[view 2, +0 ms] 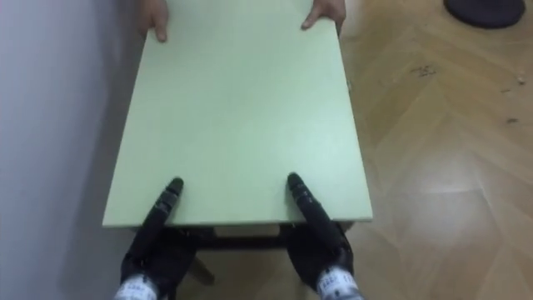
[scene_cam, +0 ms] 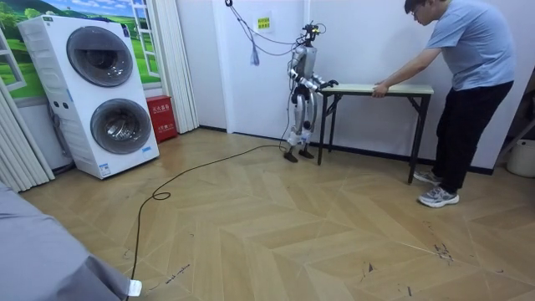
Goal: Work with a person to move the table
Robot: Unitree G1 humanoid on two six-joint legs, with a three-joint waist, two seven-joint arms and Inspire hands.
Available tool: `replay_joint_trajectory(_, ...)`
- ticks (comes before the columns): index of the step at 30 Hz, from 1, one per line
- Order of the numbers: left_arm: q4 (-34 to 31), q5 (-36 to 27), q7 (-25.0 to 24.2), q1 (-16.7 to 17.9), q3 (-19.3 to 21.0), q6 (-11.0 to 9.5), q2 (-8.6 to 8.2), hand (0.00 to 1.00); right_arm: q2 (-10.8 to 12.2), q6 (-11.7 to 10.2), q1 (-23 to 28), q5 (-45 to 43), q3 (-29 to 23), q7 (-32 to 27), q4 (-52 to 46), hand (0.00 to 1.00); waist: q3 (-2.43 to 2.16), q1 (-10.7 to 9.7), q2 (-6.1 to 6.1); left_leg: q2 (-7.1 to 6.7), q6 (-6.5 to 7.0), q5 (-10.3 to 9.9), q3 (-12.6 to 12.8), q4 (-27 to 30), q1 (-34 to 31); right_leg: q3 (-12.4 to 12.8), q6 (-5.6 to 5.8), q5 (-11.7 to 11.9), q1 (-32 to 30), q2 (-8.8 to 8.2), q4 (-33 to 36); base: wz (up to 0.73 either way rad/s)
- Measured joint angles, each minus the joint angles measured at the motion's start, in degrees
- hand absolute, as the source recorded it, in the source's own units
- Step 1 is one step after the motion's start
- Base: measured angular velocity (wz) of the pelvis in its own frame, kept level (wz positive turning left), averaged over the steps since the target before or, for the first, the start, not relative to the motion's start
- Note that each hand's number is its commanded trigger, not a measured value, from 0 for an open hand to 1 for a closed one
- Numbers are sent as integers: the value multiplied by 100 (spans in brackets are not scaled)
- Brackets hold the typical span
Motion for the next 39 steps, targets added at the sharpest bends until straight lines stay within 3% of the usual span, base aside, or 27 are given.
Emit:
replay_joint_trajectory(3, 140, -12, -1, -2, -87, 4, 46, 100, 13, 1, 176, -7, -14, -2, 2, 100, 1, -125, -2, -122, 42, -38, -217, -27, 216, 250, 12, 438, -137, -66, -247, 50)
replay_joint_trajectory(4, 187, -14, -1, -1, -115, 3, 40, 100, 15, 0, 233, -6, -15, -3, 8, 100, 0, -214, 4, -133, 48, -60, -229, -57, 291, 340, 120, 523, -30, -18, -275, 52)
replay_joint_trajectory(7, 308, 10, -3, -63, -109, 2, 55, 100, 156, -4, 236, -1, -25, -2, 112, 100, 7, -251, -37, -83, 50, -60, -35, -213, 410, 326, 138, 513, 160, -10, -423, 35)
replay_joint_trajectory(10, 403, 169, -18, -97, -93, -48, 110, 100, 231, 34, 247, 0, -20, 17, 180, 100, 9, -248, -98, -8, 47, -62, 259, -443, 506, 485, 142, 518, 290, 57, -678, 11)
replay_joint_trajectory(14, 404, 359, -17, -98, -74, -75, 100, 100, 249, 50, 247, 23, -29, 18, 213, 100, 20, -195, -188, 25, 49, -61, 432, -571, 614, 659, 243, 586, 461, 116, -968, -4)
replay_joint_trajectory(17, 407, 474, -17, -99, -66, -85, 101, 100, 308, 54, 242, 37, -47, 70, 294, 100, 18, -193, -255, 81, 69, -77, 576, -633, 635, 652, 227, 626, 500, 153, -1050, 1)
replay_joint_trajectory(24, 449, 519, -22, -104, -15, 7, 41, 100, 437, 151, 242, -48, -190, 117, 385, 100, 19, -190, -274, 93, 78, -82, 583, -634, 649, 666, 214, 641, 513, 168, -1069, 0)
replay_joint_trajectory(32, 906, 575, -546, -143, 97, -9, 32, 100, 512, 161, 238, -76, -195, 359, 641, 100, 17, -144, -266, 149, 111, -120, 581, -649, 752, 680, 198, 650, 599, 230, -1071, 0)
replay_joint_trajectory(33, 944, 575, -588, -152, 100, -12, 27, 85, 513, 161, 239, -77, -196, 376, 651, 100, 16, -135, -264, 152, 111, -120, 583, -651, 754, 679, 198, 650, 600, 233, -1071, 0)
replay_joint_trajectory(36, 1158, 576, -790, -220, 112, -31, 1, 55, 532, 161, 256, -95, -212, 455, 711, 100, 1, -87, -240, 173, 106, -123, 584, -656, 766, 678, 177, 663, 606, 254, -1071, 0)
replay_joint_trajectory(37, 1217, 576, -836, -247, 115, -26, 1, 17, 543, 163, 251, -102, -222, 483, 742, 100, -4, -80, -235, 176, 105, -124, 584, -656, 773, 680, 175, 664, 612, 257, -1071, 0)
replay_joint_trajectory(38, 1244, 577, -857, -252, 116, -9, 1, 0, 548, 166, 250, -117, -234, 494, 759, 100, -10, -79, -228, 176, 105, -124, 584, -657, 780, 689, 175, 664, 614, 258, -1071, 0)
replay_joint_trajectory(39, 1260, 583, -876, -252, 117, 0, 4, 0, 553, 170, 250, -133, -244, 494, 767, 76, -13, -80, -222, 176, 105, -124, 584, -658, 784, 706, 175, 665, 615, 258, -1069, 0)
